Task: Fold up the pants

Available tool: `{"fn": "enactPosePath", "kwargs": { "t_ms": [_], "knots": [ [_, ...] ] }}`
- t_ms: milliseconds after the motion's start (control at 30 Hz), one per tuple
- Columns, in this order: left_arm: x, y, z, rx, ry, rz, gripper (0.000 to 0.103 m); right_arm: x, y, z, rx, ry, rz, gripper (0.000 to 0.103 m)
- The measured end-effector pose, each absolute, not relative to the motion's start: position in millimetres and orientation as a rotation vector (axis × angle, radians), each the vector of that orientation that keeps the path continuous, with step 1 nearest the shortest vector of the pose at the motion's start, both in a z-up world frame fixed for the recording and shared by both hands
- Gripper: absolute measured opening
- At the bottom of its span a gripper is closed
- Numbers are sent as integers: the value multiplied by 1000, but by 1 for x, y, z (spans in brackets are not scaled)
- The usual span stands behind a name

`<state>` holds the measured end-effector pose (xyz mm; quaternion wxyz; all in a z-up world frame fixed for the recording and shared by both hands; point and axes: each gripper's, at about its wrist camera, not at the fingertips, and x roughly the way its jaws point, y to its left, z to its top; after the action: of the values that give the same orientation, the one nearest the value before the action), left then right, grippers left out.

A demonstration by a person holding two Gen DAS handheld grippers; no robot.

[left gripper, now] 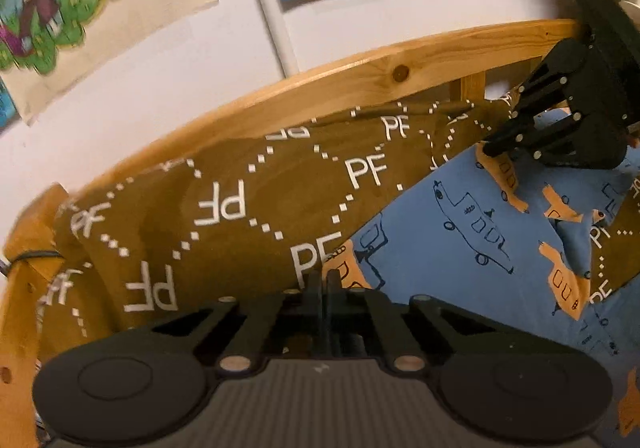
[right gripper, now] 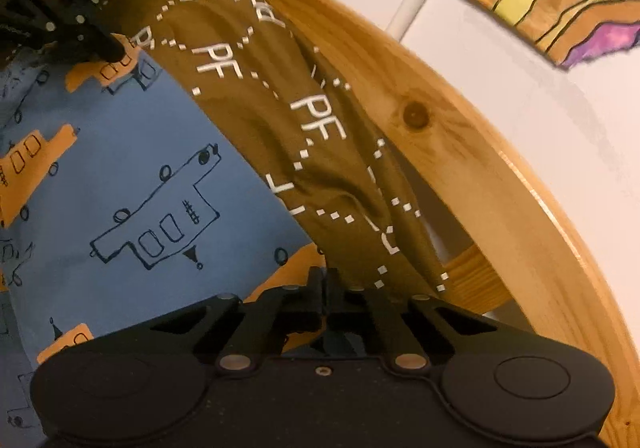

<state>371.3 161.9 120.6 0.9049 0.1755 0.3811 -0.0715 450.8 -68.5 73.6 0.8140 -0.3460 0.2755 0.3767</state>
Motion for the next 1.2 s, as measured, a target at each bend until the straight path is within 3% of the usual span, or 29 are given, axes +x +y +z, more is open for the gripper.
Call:
{"fn": "enactPosePath", "kwargs": {
  "t_ms": [300, 567, 833, 1200],
  "knots": [
    [294, 139, 136, 514, 534, -154, 1, 370, -122, 105, -672, 345, 735, 0],
    [202, 107, 120, 758, 358, -281, 1, 267, -162, 92, -754, 240, 744, 0],
    [146, 91, 69, 994, 407, -397, 1, 177, -190, 50, -864, 205, 802, 0],
    [103, 92, 7, 1098, 517, -482, 1, 108, -188, 4, -950, 289, 922, 0]
  ]
}}
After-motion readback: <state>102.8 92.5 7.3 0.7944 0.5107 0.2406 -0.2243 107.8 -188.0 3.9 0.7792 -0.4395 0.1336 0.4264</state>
